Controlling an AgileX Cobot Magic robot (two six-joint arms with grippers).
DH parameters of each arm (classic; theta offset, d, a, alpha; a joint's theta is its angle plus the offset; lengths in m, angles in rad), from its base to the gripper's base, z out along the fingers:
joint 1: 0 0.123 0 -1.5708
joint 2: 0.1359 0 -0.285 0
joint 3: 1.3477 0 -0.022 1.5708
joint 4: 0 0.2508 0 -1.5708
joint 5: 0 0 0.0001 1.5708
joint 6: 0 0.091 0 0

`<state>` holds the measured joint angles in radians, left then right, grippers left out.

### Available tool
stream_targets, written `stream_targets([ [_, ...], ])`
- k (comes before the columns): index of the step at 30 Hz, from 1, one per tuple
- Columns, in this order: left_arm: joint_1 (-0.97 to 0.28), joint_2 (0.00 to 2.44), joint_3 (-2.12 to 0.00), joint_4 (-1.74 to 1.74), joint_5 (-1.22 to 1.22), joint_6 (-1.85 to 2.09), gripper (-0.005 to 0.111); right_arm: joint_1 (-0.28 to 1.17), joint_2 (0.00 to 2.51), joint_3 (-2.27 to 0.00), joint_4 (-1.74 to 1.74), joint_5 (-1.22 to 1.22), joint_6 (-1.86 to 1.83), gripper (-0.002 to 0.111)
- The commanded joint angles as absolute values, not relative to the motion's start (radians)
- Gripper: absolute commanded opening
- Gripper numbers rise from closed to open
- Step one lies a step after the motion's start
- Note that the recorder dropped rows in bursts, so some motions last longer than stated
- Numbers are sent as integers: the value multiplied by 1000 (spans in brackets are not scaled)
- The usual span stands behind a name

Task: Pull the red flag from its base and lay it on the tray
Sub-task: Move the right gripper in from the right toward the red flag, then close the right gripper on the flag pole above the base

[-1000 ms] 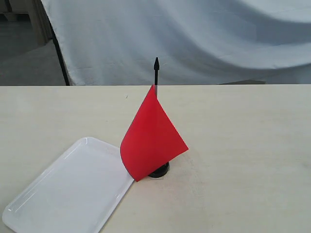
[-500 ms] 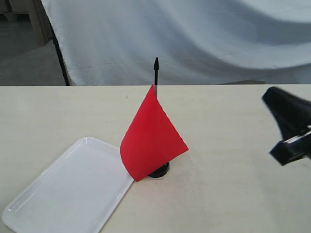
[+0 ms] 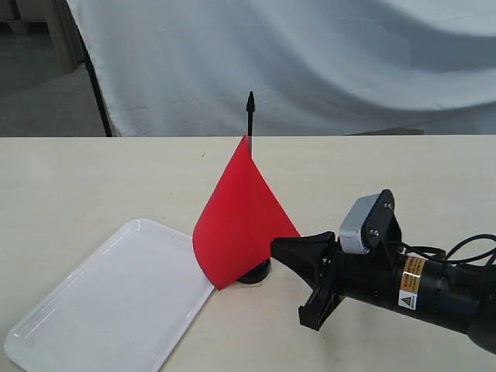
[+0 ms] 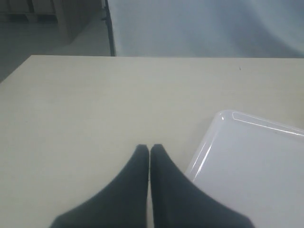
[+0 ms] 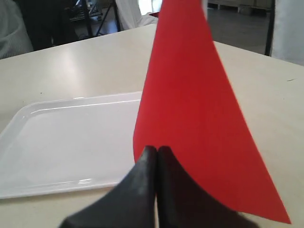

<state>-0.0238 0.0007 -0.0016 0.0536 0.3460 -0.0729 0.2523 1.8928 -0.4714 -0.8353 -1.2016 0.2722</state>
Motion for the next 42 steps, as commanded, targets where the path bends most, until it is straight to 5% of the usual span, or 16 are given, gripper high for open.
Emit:
stream_targets([
  [1, -23, 0, 0, 52, 344, -75, 1, 258, 1901, -480, -856, -1221, 268, 0],
  [5, -23, 0, 0, 52, 344, -75, 1, 258, 1901, -480, -860, -1221, 291, 0],
  [8, -23, 0, 0, 52, 344, -75, 1, 258, 1901, -480, -860, -1221, 328, 14],
  [15, -23, 0, 0, 52, 344, -75, 1, 258, 1901, -481, -851, -1221, 324, 105],
  [26, -23, 0, 0, 52, 344, -75, 1, 258, 1901, -493, -624, -1221, 187, 104],
  [37, -23, 0, 0, 52, 344, -75, 1, 358, 2163, -831, -643, -1221, 194, 104],
  [39, -23, 0, 0, 52, 344, -75, 1, 366, 2191, -851, -666, -1221, 194, 100],
  [42, -23, 0, 0, 52, 344, -75, 1, 366, 2193, -851, -670, -1221, 194, 69],
])
